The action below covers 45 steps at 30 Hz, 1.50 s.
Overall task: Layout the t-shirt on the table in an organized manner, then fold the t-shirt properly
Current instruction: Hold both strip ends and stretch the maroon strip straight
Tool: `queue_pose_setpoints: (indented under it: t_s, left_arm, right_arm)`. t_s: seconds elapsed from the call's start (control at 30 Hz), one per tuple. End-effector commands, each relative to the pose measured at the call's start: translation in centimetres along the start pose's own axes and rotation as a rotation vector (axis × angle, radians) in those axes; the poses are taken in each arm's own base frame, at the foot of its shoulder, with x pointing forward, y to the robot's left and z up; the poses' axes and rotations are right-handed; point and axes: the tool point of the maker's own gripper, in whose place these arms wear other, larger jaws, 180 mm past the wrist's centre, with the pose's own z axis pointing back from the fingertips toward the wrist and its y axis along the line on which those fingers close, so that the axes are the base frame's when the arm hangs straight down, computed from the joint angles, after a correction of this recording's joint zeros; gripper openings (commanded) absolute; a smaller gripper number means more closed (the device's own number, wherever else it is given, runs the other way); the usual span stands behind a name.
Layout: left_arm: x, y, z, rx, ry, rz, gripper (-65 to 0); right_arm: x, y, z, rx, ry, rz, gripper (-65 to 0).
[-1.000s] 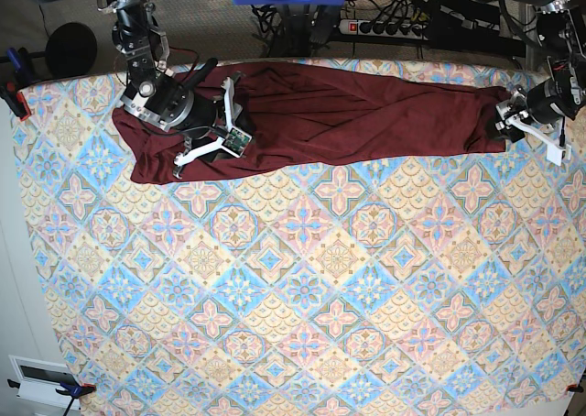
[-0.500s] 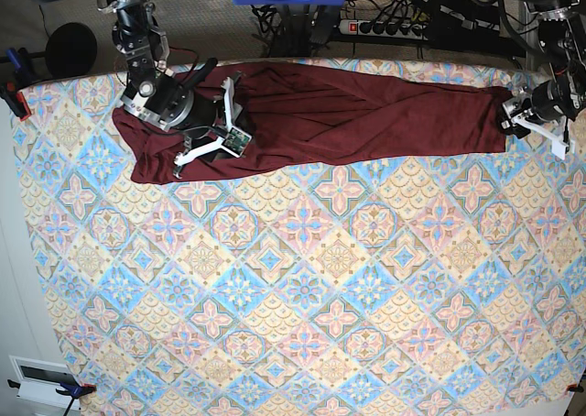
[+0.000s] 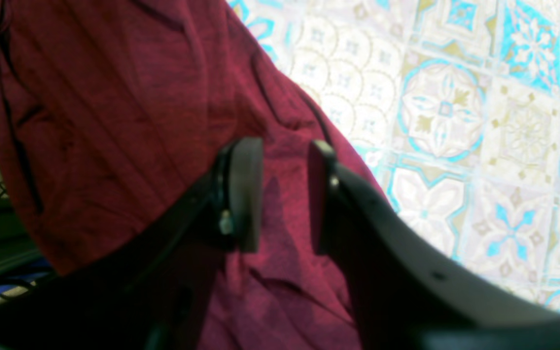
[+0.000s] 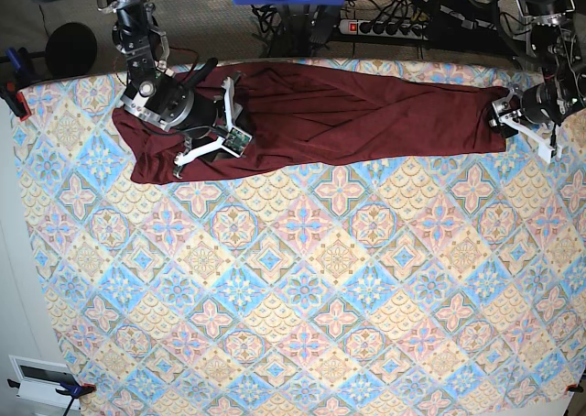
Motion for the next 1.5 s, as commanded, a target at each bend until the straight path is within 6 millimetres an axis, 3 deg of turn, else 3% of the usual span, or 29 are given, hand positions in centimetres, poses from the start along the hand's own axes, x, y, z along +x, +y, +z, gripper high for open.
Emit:
queue_pose_setpoints:
  t_s: [0.0, 0.27, 0.4, 0.53, 0.73, 0.8, 0.9, 0.97, 1.1, 1.3, 1.47]
  left_arm:
    - [1.1, -0.2, 0.5, -0.006, -0.024, -0.023, -24.0]
    - [-0.7, 1.1, -0.6, 0.003, 0.033, 0.037, -24.1]
    - [-1.6, -0.5, -1.2, -0.065, 0.043, 0.030, -25.2]
    - [-2.2, -2.1, -1.6, -0.137, 0.045, 0.000, -34.6]
    - [-2.1, -2.3, -1.5, -0.144, 0.037, -0.001, -54.6]
    - [-1.7, -2.5, -1.4, -0.157, 0.025, 0.004, -58.0]
    - [-0.3, -3.0, -0.4, -0.185, -0.028, 0.014, -61.8]
    - [1.2, -1.9, 0.9, -0.171, -0.092, 0.047, -65.0]
    - [3.2, 0.4, 2.6, -0.136, -0.177, 0.107, -65.0]
    - [7.9, 4.2, 6.0, -0.045, -0.333, 0.160, -65.0]
    - [10.8, 5.0, 8.0, -0.012, -0.407, 0.146, -65.0]
  right_arm:
    - [1.3, -0.6, 0.4, -0.017, -0.047, 0.008, -49.5]
    - [1.3, -0.6, 0.4, -0.017, -0.048, 0.009, -49.5]
    - [1.3, -0.6, 0.4, -0.017, -0.048, 0.009, -49.5]
    - [1.3, -0.6, 0.4, -0.017, -0.048, 0.009, -49.5]
    - [1.3, -0.6, 0.4, -0.017, -0.048, 0.009, -49.5]
    - [1.3, -0.6, 0.4, -0.017, -0.048, 0.009, -49.5]
    - [1.3, -0.6, 0.4, -0.017, -0.048, 0.009, -49.5]
    - [1.3, -0.6, 0.4, -0.017, -0.048, 0.009, -49.5]
    - [1.3, -0.6, 0.4, -0.017, -0.048, 0.009, -49.5]
    - [1.3, -0.6, 0.4, -0.017, -0.049, 0.008, -49.5]
    - [2.3, -0.2, 0.5, 0.014, -0.104, -0.041, -49.5]
